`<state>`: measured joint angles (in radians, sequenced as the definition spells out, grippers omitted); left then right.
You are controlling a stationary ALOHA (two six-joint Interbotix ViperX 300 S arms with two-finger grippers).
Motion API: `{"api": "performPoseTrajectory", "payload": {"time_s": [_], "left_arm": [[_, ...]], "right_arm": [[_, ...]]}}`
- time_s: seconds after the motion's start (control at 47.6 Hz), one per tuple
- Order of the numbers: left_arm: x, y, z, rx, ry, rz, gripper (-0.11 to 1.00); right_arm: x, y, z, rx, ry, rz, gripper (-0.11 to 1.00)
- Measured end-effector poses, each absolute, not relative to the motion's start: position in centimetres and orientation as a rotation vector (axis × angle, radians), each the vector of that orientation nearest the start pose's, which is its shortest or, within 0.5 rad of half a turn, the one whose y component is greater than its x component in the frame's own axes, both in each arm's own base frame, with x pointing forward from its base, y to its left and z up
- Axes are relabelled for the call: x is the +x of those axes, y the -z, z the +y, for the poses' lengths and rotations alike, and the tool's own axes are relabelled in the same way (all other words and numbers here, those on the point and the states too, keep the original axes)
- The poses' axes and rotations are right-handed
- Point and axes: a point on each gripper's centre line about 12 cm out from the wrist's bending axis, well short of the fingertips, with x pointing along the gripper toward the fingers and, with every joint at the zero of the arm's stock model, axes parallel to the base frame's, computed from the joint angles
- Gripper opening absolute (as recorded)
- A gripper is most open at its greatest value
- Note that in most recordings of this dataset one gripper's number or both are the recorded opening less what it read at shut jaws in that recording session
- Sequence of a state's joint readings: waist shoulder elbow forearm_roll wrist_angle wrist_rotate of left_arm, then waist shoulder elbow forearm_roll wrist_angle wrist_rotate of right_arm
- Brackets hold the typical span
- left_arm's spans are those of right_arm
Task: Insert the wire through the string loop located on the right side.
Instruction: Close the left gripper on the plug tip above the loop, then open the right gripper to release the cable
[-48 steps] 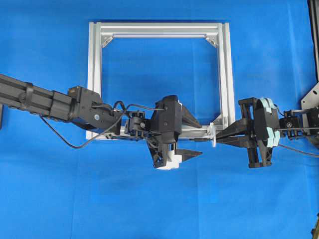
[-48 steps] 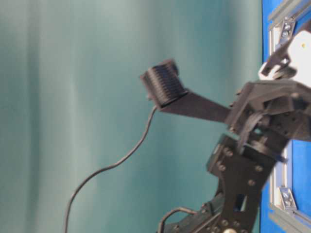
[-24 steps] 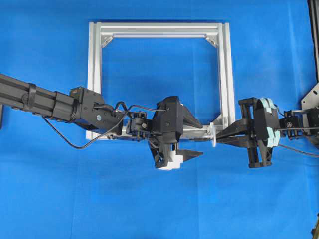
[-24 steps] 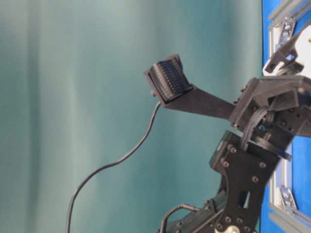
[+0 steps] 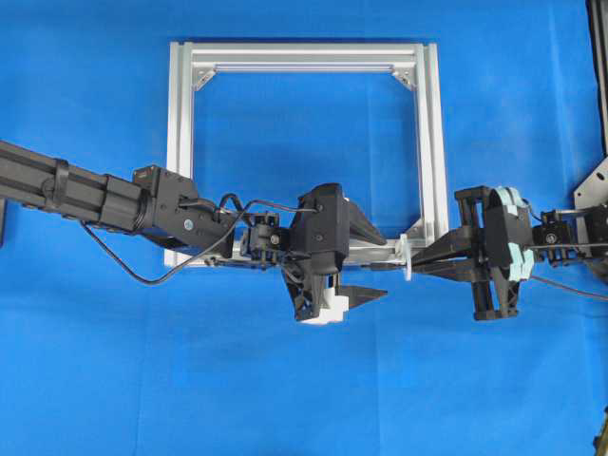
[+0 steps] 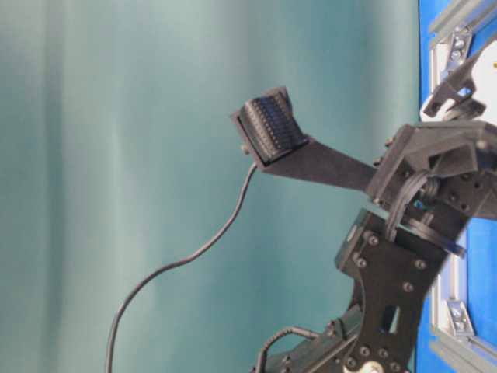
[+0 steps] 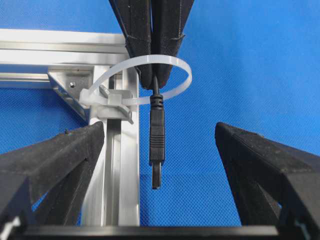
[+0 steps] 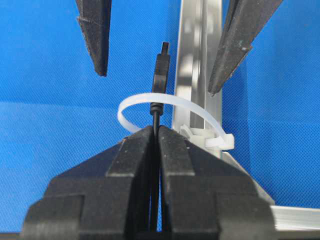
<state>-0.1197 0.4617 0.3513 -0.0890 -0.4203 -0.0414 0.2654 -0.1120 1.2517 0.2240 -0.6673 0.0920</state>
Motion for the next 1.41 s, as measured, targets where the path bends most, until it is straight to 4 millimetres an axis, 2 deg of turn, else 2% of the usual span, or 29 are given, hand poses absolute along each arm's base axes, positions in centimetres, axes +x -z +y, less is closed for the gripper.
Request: {"api": "performPoseTrajectory", "payload": {"time_s": [0.672,0.839,0.902,0.944,1.007,1.091,1.175,1.406], "left_arm": [[49.87,-10.46,-5.57,-0.091,0.058,0.408,0.88],[49.87,-10.46,-5.57,-0.09,0.058,0.408,0.84],[49.91,-10.51,-5.58,-0.092,0.058,0.407,0.78],[49.99,-10.61,-5.59,-0.09,0.058,0.404,0.7],[50.11,-10.76,-5.6,-0.092,0.058,0.399,0.54],[50.32,-11.0,-5.71,-0.093,0.061,0.395,0.27],[50.38,-10.97,-5.64,-0.09,0.059,0.398,0.08],[50.38,-10.94,-5.66,-0.087,0.061,0.411,0.08]], "right_arm": [[25.0,-10.47,5.11,0.167,-0.06,0.488,-0.04],[25.0,-10.47,5.11,0.167,-0.06,0.488,-0.04],[25.0,-10.47,5.11,0.167,-0.06,0.488,-0.04],[24.99,-10.47,5.16,0.165,-0.063,0.488,-0.04],[25.0,-10.47,5.11,0.167,-0.06,0.488,-0.04],[24.99,-10.47,5.16,0.165,-0.063,0.488,-0.04],[24.99,-10.47,5.15,0.166,-0.062,0.488,-0.04],[25.0,-10.47,5.11,0.167,-0.06,0.488,-0.04]]}}
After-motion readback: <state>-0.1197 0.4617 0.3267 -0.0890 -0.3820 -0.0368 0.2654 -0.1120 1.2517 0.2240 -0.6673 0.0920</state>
